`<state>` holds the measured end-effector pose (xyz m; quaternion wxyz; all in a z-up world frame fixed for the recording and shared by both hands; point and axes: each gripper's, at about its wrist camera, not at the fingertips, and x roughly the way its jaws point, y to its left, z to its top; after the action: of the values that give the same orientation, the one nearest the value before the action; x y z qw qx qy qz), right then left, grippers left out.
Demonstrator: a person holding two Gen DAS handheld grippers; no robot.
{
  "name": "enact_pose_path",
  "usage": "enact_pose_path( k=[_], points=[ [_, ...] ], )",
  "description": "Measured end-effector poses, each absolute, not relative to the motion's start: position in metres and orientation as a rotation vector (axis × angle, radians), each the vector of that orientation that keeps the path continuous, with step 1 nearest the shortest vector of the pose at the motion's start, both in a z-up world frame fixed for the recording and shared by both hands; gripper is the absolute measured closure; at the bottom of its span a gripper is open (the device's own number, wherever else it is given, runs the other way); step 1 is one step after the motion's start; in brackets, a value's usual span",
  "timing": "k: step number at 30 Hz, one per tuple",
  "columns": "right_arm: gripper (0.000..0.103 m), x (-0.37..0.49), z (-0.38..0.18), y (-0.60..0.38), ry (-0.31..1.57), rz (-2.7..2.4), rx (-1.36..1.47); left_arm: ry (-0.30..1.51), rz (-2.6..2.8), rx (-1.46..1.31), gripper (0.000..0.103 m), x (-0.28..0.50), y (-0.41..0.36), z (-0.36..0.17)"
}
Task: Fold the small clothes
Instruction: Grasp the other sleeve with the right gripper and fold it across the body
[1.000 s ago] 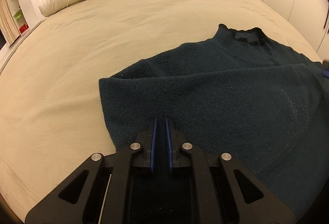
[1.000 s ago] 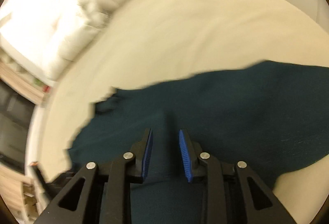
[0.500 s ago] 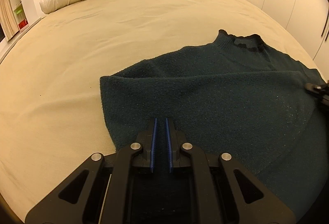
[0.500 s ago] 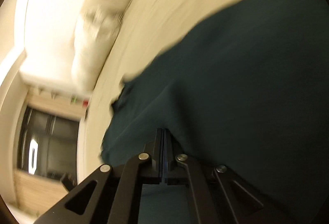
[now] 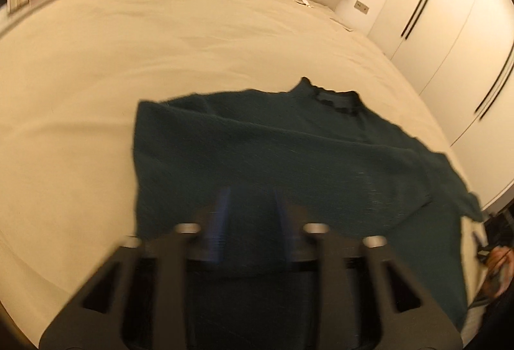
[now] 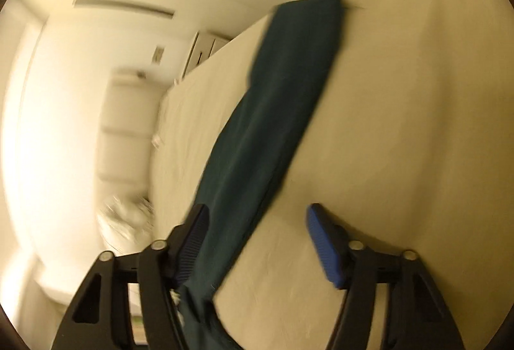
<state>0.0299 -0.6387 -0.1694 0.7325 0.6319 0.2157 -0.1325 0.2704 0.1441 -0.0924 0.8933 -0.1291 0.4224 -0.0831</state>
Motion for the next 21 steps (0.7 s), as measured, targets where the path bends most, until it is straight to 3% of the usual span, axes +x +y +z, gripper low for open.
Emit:
enact_pose_path(
  k=[1,2,6,9,13,21],
  points=[
    [0.042,0.033,-0.172,-0.643,0.458,-0.3,1.405,0.868,-0.18,-0.306,0.026,0.268,0.145,-0.091],
    [0.042,0.037,-0.173,-0.647,0.45,-0.303,1.406,0.851,-0.183,-0.339,0.024,0.263,0.143,-0.089],
    [0.042,0.056,-0.176,-0.661,0.401,-0.321,1.442,0.863,-0.215,-0.368,0.024,0.256,0.132,-0.084],
    [0.052,0.062,-0.183,-0.685,0.341,-0.364,1.487,0.864,-0.223,-0.38,0.024,0.254,0.13,-0.081],
    [0.087,0.071,-0.18,-0.703,0.403,-0.403,1.405,0.88,-0.234,-0.43,0.024,0.258,0.132,-0.083],
    [0.091,0.13,-0.086,-0.637,0.489,-0.331,1.005,0.874,-0.278,-0.516,0.024,0.272,0.143,-0.081]
  ],
)
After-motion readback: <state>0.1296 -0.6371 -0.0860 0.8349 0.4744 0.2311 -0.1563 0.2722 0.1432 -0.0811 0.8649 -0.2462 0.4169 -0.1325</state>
